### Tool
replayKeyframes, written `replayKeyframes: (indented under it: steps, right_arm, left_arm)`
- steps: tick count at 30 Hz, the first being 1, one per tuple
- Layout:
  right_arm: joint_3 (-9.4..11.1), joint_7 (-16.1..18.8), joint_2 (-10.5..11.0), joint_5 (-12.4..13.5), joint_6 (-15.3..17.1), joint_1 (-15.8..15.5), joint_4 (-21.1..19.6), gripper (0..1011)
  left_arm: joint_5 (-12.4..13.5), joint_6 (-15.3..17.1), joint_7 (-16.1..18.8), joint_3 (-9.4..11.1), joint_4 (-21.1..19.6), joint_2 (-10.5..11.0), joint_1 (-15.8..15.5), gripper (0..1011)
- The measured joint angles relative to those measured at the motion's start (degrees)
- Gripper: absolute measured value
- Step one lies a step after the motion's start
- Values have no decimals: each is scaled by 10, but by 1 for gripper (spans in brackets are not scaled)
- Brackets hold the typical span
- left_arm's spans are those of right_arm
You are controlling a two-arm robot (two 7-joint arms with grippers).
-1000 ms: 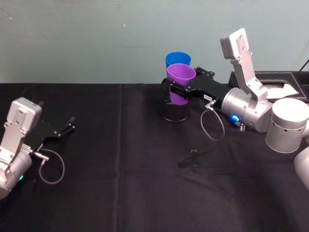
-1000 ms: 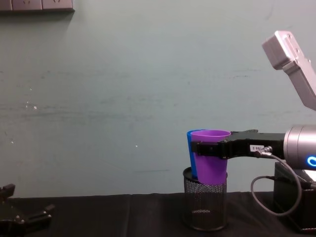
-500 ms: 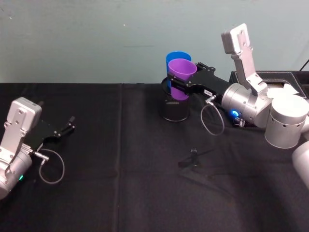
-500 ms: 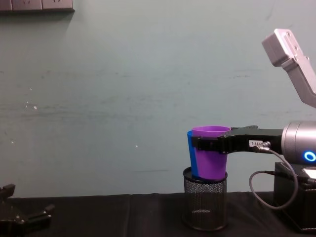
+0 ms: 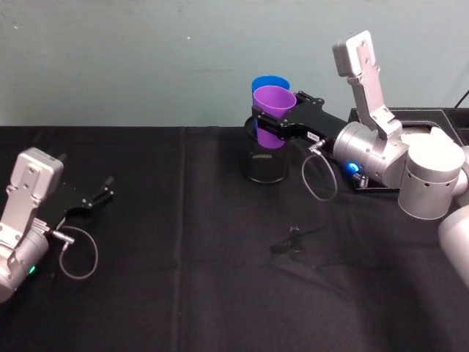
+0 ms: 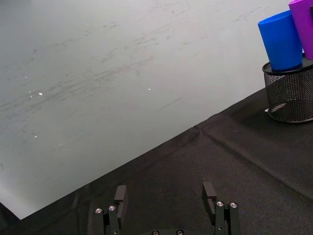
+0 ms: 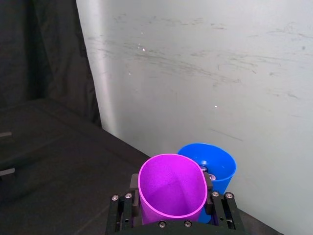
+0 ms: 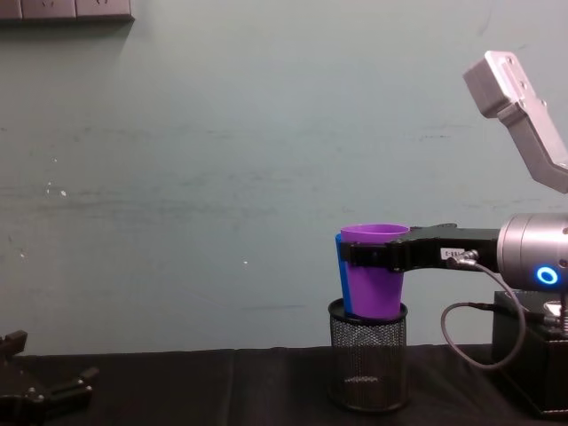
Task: Pick up one cup with a gripper and tap it against the other cup.
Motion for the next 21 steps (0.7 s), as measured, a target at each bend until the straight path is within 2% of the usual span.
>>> replayKeyframes:
  steps: [21]
  right_arm:
    - [8,-2,-9,4,0,8,11,720]
  left_arm:
    - [0,0,0,0,0,0,0,1000]
